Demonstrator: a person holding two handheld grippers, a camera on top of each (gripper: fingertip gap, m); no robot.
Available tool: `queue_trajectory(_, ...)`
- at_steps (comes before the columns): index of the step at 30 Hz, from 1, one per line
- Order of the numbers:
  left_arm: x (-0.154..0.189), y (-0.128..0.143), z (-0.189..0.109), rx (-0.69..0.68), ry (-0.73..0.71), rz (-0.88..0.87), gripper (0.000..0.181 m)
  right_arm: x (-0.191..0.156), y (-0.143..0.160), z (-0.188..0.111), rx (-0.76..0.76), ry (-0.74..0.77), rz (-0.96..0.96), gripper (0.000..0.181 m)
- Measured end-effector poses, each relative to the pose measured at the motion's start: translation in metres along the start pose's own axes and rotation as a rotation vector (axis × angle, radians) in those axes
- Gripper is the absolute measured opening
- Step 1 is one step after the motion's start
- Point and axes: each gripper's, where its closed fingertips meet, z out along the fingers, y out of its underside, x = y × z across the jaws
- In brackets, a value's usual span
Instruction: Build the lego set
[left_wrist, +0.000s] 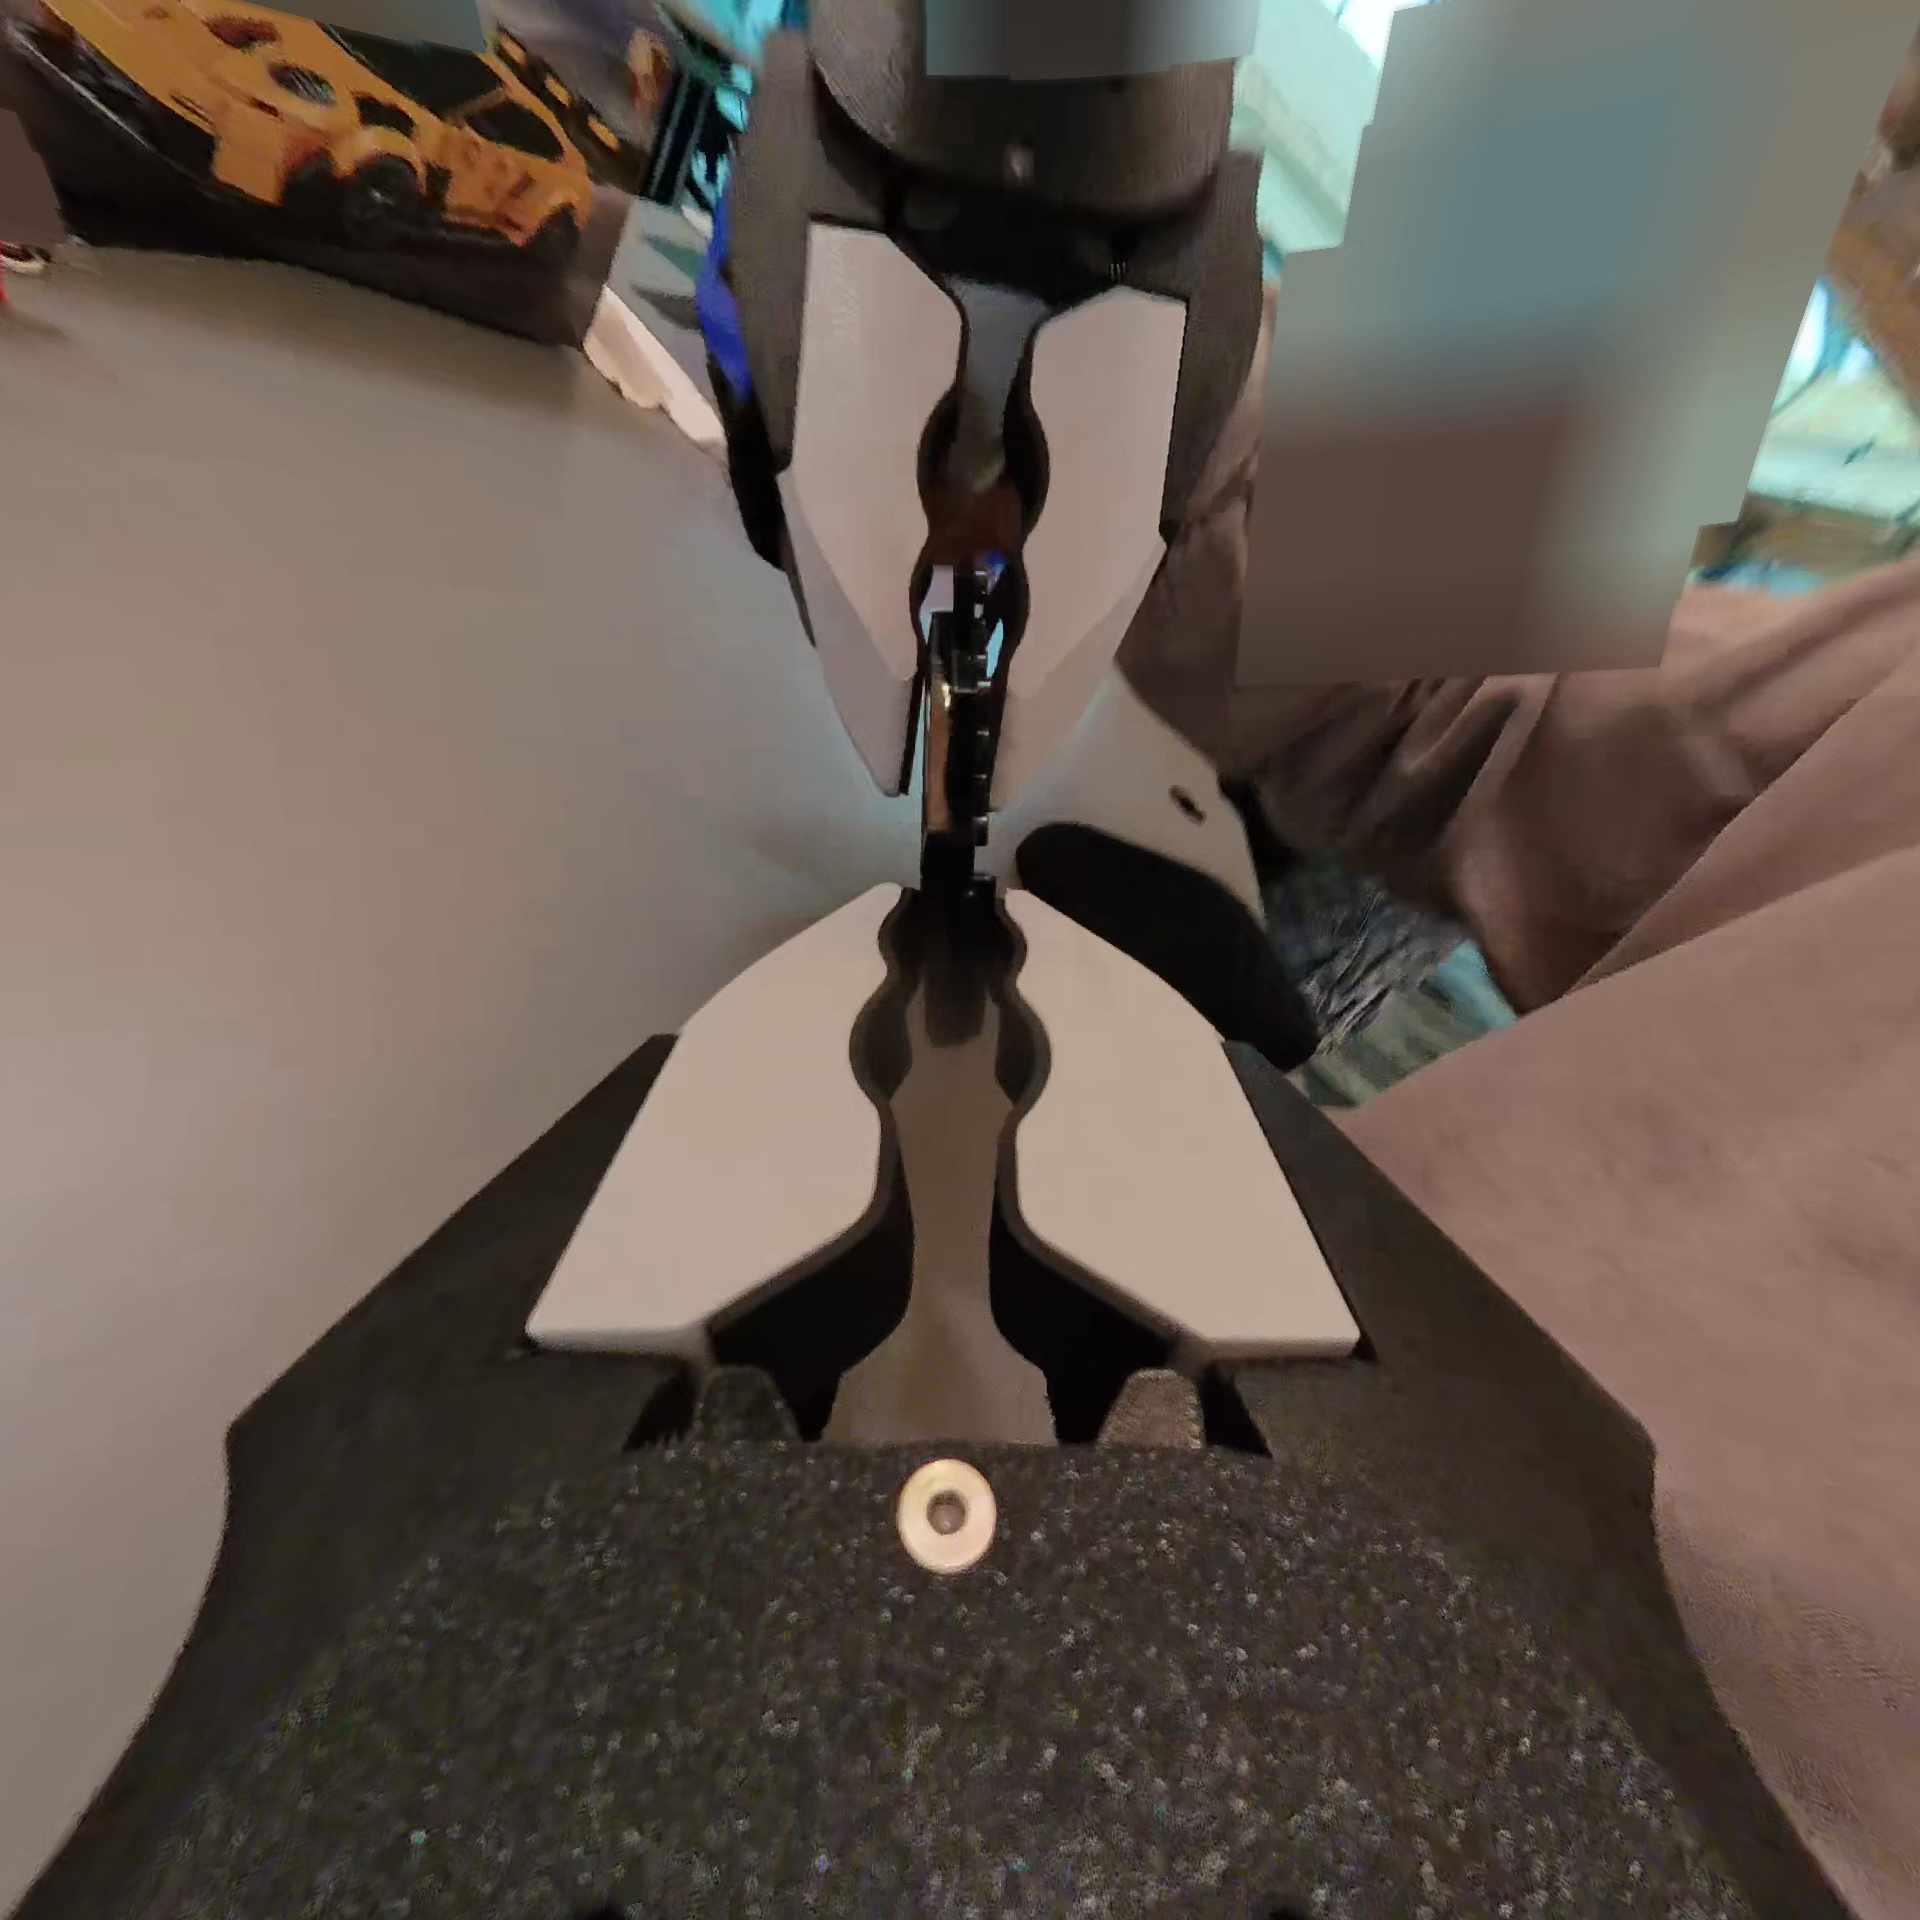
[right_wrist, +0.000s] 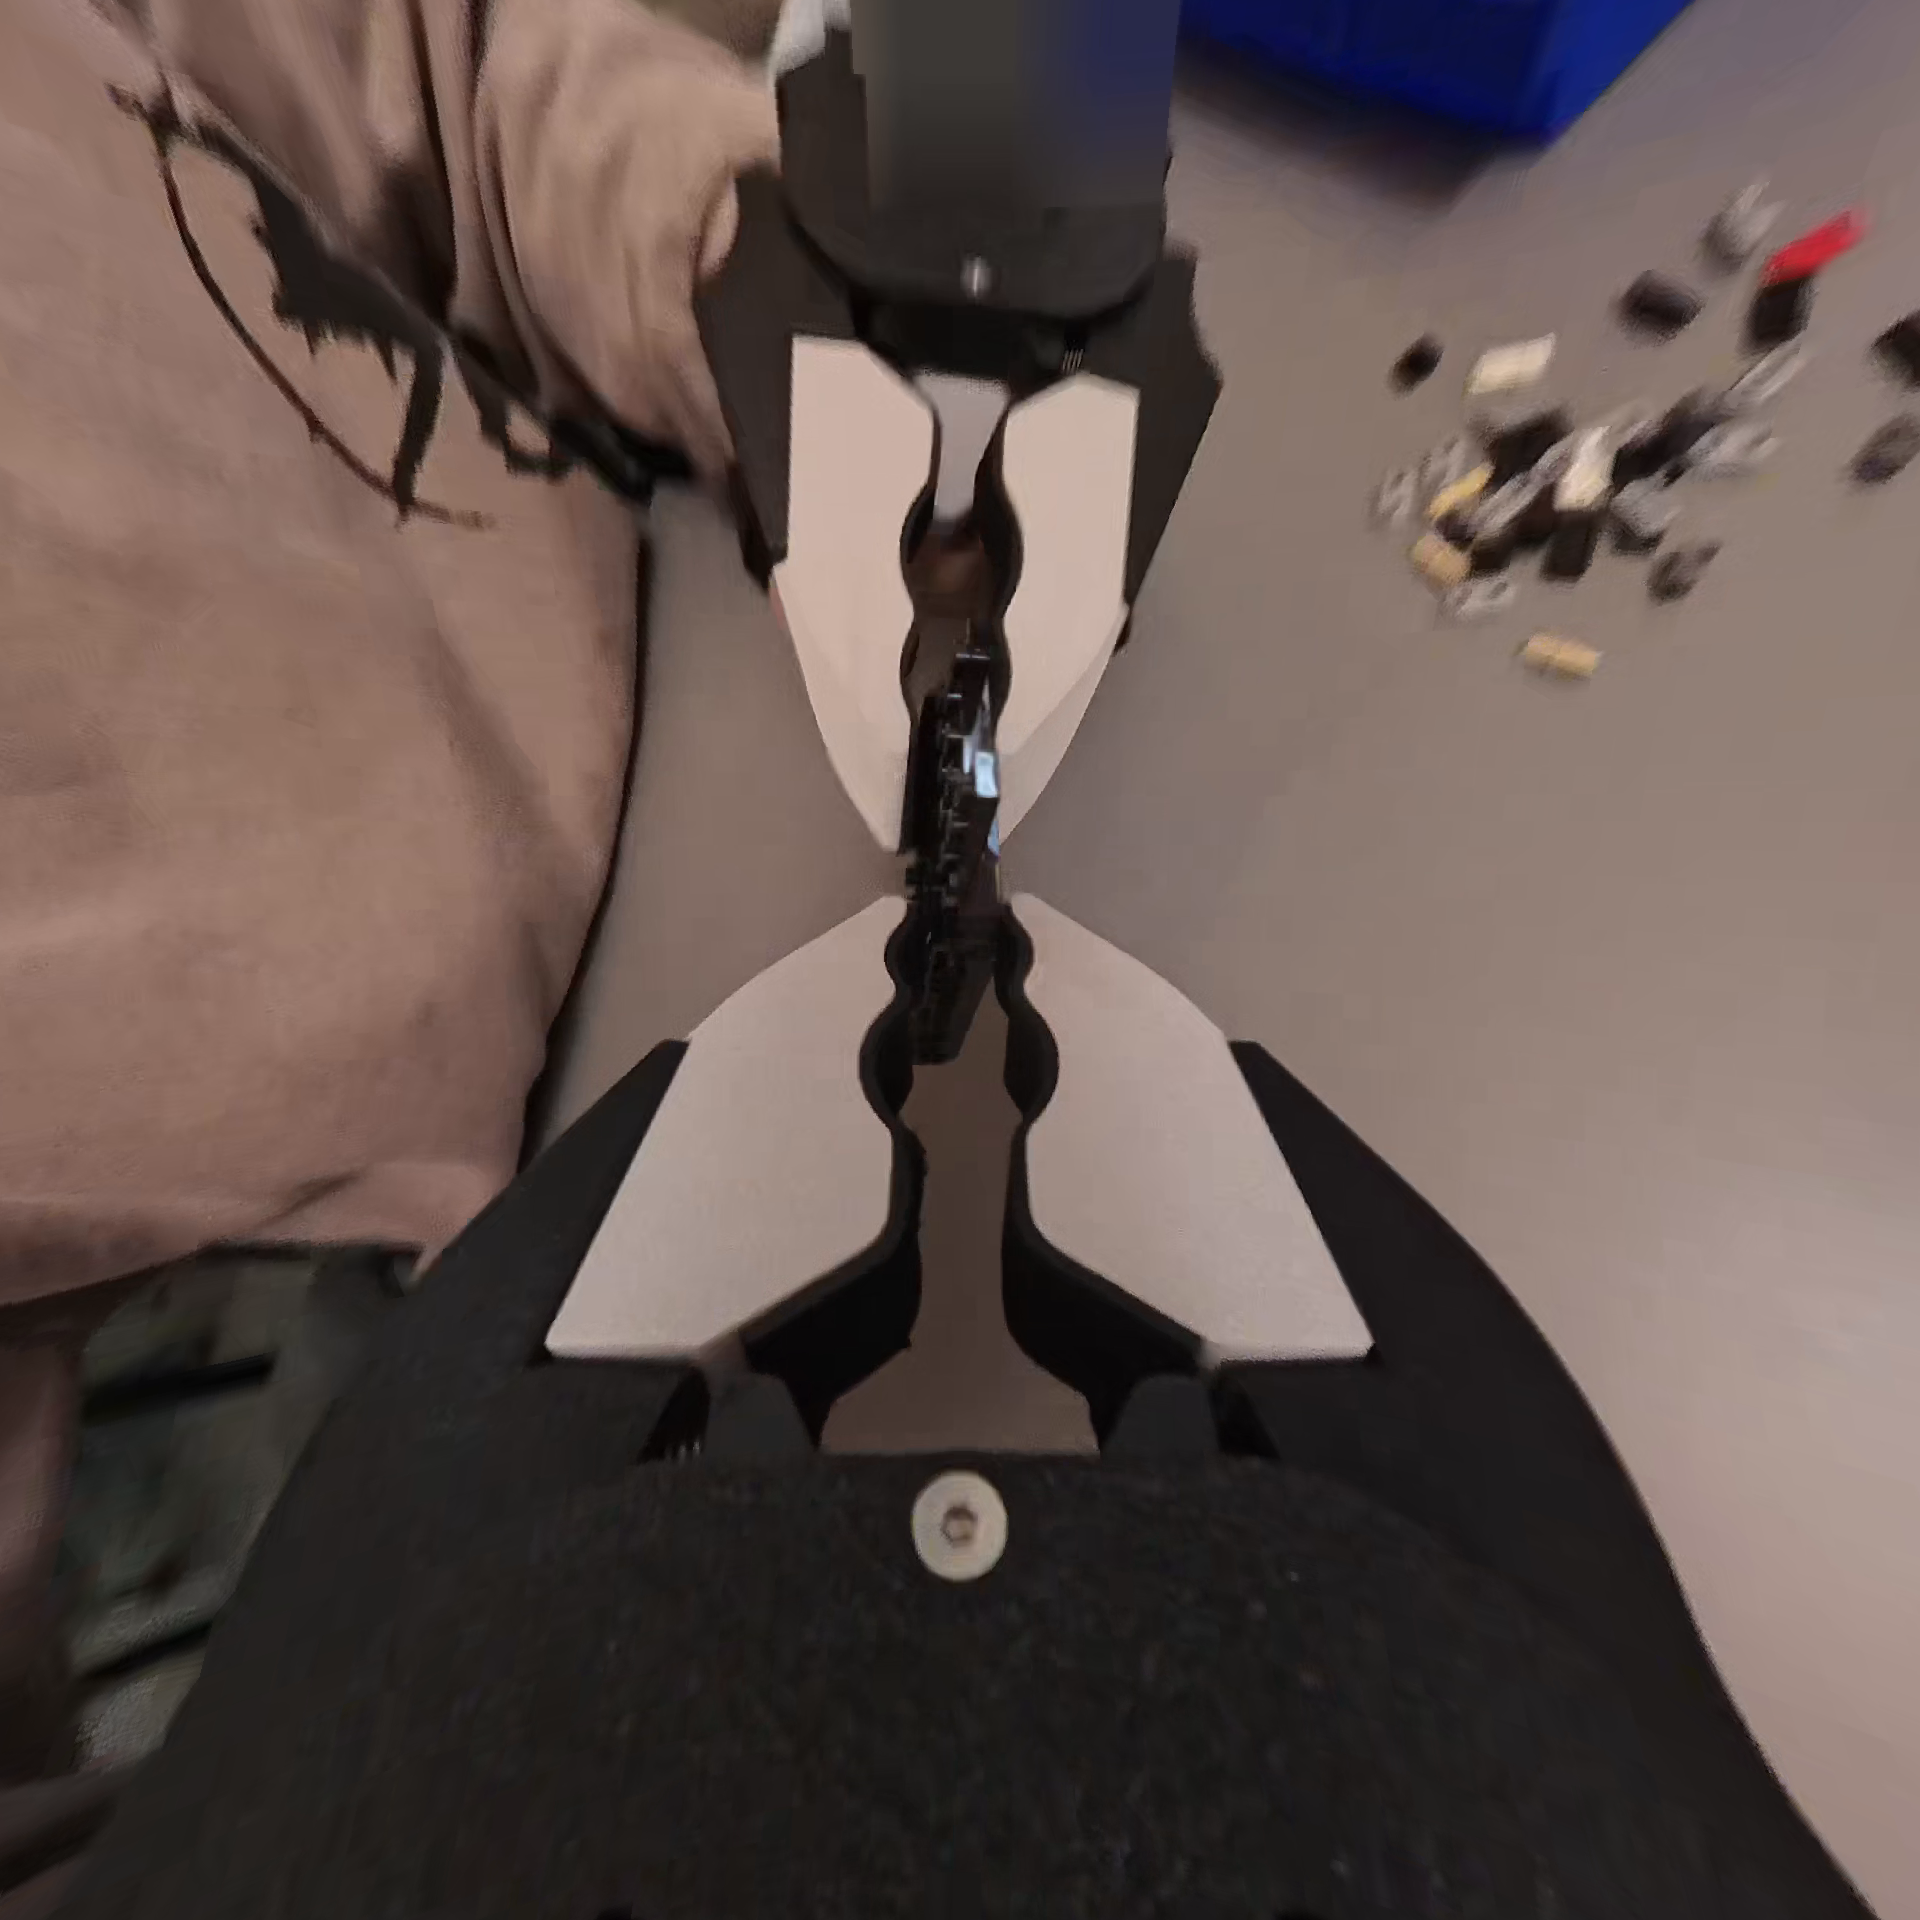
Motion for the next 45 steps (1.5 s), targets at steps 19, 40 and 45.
queue_trajectory(19, -0.028, -0.034, -0.029, 0.295, -0.069, -0.136, 0.012, 0.01, -0.026, -0.05, 0.761, 0.874, -0.325, 0.0)
queue_trajectory(40, -0.055, -0.042, -0.046, 0.502, -0.105, -0.373, 0.012, 0.053, -0.015, -0.011, 0.521, 1.008, -0.182, 0.063)
queue_trajectory(45, -0.056, -0.041, -0.04, 0.533, -0.126, -0.402, 0.012, 0.061, -0.018, 0.012, 0.386, 1.039, -0.141, 0.079)
